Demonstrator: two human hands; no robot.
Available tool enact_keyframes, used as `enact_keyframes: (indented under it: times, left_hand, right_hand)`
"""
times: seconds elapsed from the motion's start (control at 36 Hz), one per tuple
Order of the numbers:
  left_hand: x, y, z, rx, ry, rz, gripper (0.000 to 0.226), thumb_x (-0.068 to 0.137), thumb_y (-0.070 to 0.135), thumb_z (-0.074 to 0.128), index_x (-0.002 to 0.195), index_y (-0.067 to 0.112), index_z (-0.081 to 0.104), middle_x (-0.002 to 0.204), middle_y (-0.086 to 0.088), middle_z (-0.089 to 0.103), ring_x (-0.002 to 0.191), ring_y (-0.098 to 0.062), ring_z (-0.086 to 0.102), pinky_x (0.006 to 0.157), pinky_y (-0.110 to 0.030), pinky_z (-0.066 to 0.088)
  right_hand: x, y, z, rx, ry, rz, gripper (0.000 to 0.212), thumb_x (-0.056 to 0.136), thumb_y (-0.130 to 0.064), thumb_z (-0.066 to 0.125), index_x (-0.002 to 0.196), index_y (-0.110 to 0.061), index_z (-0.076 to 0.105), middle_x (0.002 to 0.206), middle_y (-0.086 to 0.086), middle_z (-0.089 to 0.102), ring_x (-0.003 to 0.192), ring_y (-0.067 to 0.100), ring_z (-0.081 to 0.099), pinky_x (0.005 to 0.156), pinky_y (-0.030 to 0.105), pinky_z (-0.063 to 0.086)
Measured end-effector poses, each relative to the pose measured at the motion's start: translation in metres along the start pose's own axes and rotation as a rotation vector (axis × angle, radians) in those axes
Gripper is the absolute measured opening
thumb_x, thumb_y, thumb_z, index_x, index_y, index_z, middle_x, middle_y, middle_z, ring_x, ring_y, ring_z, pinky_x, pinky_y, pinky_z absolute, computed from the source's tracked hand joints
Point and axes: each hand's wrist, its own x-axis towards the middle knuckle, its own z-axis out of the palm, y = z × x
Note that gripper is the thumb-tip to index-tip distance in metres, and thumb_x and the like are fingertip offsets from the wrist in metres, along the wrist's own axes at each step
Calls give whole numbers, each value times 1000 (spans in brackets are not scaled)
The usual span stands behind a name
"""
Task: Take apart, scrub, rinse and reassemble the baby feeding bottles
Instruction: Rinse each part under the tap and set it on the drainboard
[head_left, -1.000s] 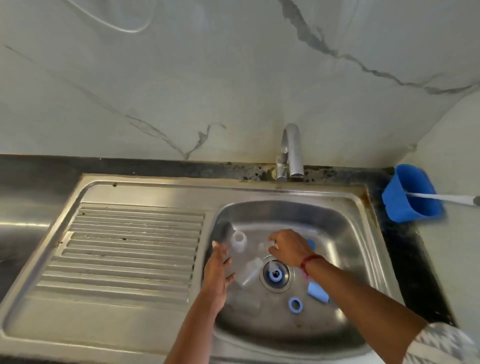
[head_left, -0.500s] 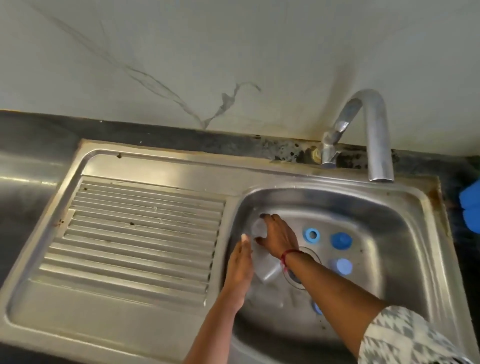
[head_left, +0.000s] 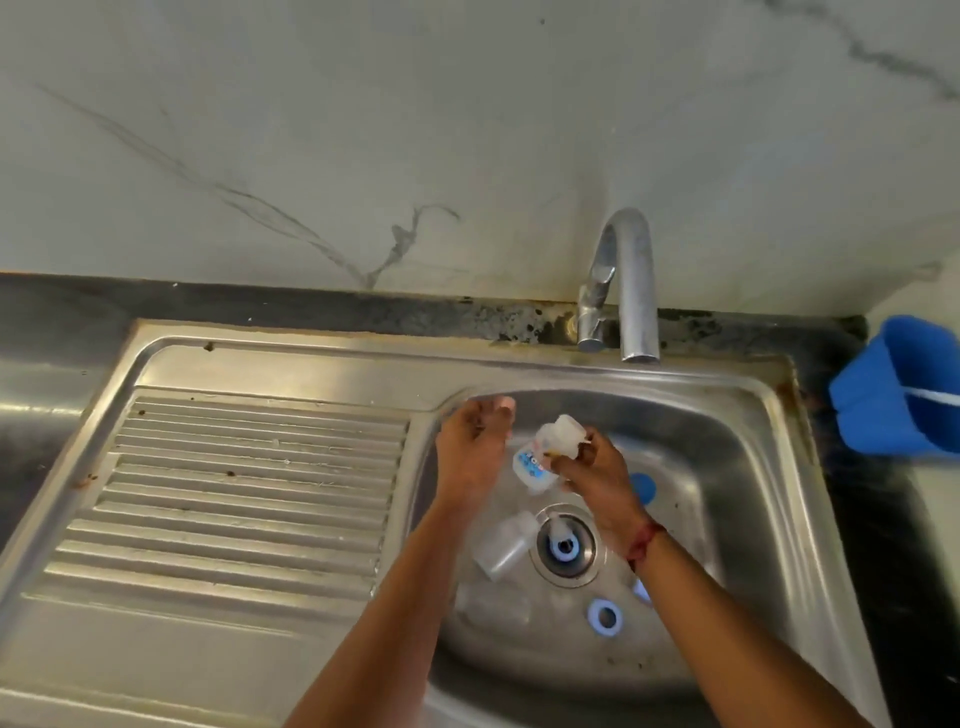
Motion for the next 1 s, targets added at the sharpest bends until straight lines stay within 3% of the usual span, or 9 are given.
enact_keyframes:
  times: [0.11, 0.22, 0.39, 0.47, 0.64, 0.72, 0.81, 0.89, 1.0]
  left_hand:
    - [15, 31, 24, 101, -126, 99, 20, 75, 53, 66, 79, 33, 67, 77, 2, 71, 76, -22, 67, 72, -43, 53]
    - [13, 47, 47, 332, -42, 172, 11, 90, 30, 64, 93, 22, 69, 89, -4, 74, 87, -25, 69, 80, -38, 54]
    - [-26, 20, 61, 420, -237, 108, 44, 86, 6, 63, 128, 17, 64, 120, 0, 68, 107, -12, 63, 86, -21, 46]
    - [-36, 1, 62, 344, -350, 161, 49, 77, 3, 76, 122, 18, 63, 112, 2, 71, 91, -1, 65, 75, -17, 47]
    - [-32, -1, 58, 252, -189, 199, 41, 67, 26, 88, 101, 30, 66, 89, 13, 71, 80, 5, 66, 72, -16, 51]
    - [-20, 3, 53, 200, -104, 156, 37, 71, 19, 88, 103, 21, 68, 88, 12, 70, 75, 4, 64, 67, -10, 46]
    - [-9, 1, 47, 170, -40, 122, 47, 68, 22, 89, 109, 15, 67, 95, 4, 72, 83, -9, 68, 75, -21, 51]
    - [-2, -1, 40, 159, -4, 117, 54, 65, 22, 90, 112, 15, 66, 99, 1, 73, 85, -12, 68, 75, -21, 51]
    - [5, -2, 26, 112, 26, 119, 50, 68, 13, 88, 112, 18, 65, 97, 6, 70, 83, -3, 65, 68, -8, 46]
  right_hand:
    - [-11, -11, -30, 106, 14, 0, 45, 90, -5, 65, 132, -20, 59, 117, 3, 72, 107, 26, 68, 81, 39, 52]
    - [-21, -28, -47, 38, 49, -43, 36, 83, -9, 75, 117, -17, 68, 108, 7, 74, 106, 31, 68, 90, 52, 54]
    - [-35, -50, -56, -143, 41, -157, 33, 81, -11, 79, 106, -29, 66, 97, -4, 74, 90, 11, 70, 77, 28, 57]
    - [-36, -57, -56, -223, -60, -176, 33, 80, -18, 81, 109, -26, 67, 95, -5, 76, 89, 9, 72, 74, 22, 55]
    - [-24, -74, -47, -296, -173, -153, 30, 86, -22, 74, 115, -21, 67, 95, -5, 75, 89, 13, 71, 73, 28, 58]
    - [-14, -90, -44, -383, 35, -255, 45, 90, -32, 69, 132, -18, 59, 110, -8, 67, 102, 14, 66, 87, 34, 57]
    - [1, -103, -44, -621, 240, -441, 47, 94, -30, 66, 136, -13, 57, 116, -3, 61, 99, 16, 64, 87, 27, 49]
    - [16, -111, -36, -863, 214, -490, 46, 95, -19, 64, 138, -5, 54, 142, 10, 50, 125, 28, 54, 101, 32, 42]
    - [29, -111, -23, -961, 220, -516, 45, 96, -13, 61, 140, -8, 53, 137, 13, 55, 119, 31, 55, 89, 22, 39]
